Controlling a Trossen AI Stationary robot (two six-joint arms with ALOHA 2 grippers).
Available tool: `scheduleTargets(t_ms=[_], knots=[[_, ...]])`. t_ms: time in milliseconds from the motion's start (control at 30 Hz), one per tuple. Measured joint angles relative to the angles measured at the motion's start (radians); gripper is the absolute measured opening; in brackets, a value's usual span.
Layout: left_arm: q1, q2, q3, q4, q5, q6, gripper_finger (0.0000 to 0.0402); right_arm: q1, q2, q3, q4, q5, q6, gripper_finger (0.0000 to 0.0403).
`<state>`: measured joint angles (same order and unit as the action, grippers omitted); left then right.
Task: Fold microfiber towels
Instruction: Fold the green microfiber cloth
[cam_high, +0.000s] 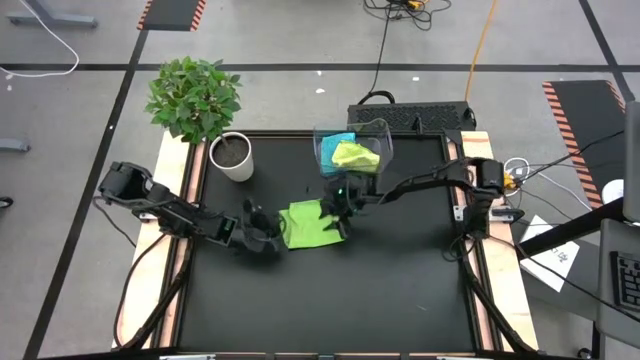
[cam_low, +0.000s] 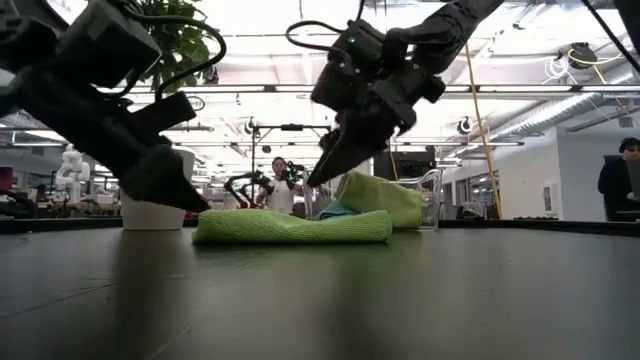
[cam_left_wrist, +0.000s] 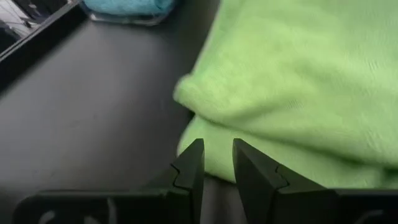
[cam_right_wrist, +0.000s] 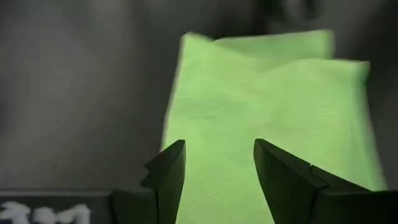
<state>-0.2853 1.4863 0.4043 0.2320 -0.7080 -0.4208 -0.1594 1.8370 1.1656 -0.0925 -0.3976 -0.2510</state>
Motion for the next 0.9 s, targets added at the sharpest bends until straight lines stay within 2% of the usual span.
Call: scheduleTargets(t_ms=[67, 200, 367, 500, 700, 767, 900], knots=[[0.023, 0.000, -0.027, 0.081, 0.007, 0.015, 0.0088, 0.020, 0.036, 0.000, 0.015, 0.002, -0.013, 0.0180], [0.073, 0.000, -0.047, 0.197, 0.098, 0.072, 0.0088, 0.026, 0.086, 0.000, 0.015, 0.063, -0.023, 0.0180], [0.142, -0.009, -0.028, 0.237, 0.241, 0.125, 0.0088, 0.012, 0.096, 0.000, 0.012, 0.082, -0.041, 0.0168], [0.199, -0.046, -0.015, 0.239, 0.324, 0.131, 0.0088, -0.001, 0.096, 0.000, 0.010, 0.081, -0.072, 0.0119], [0.283, -0.107, -0.013, 0.210, 0.343, 0.094, 0.0088, -0.012, 0.096, -0.001, -0.005, 0.080, -0.092, 0.0014], [0.315, -0.120, -0.013, 0.182, 0.362, 0.064, 0.0088, -0.012, 0.096, -0.001, -0.009, 0.080, -0.103, 0.0007], [0.378, -0.133, -0.013, 0.123, 0.477, 0.007, 0.0088, -0.012, 0.115, -0.002, -0.010, 0.079, -0.102, 0.0007]])
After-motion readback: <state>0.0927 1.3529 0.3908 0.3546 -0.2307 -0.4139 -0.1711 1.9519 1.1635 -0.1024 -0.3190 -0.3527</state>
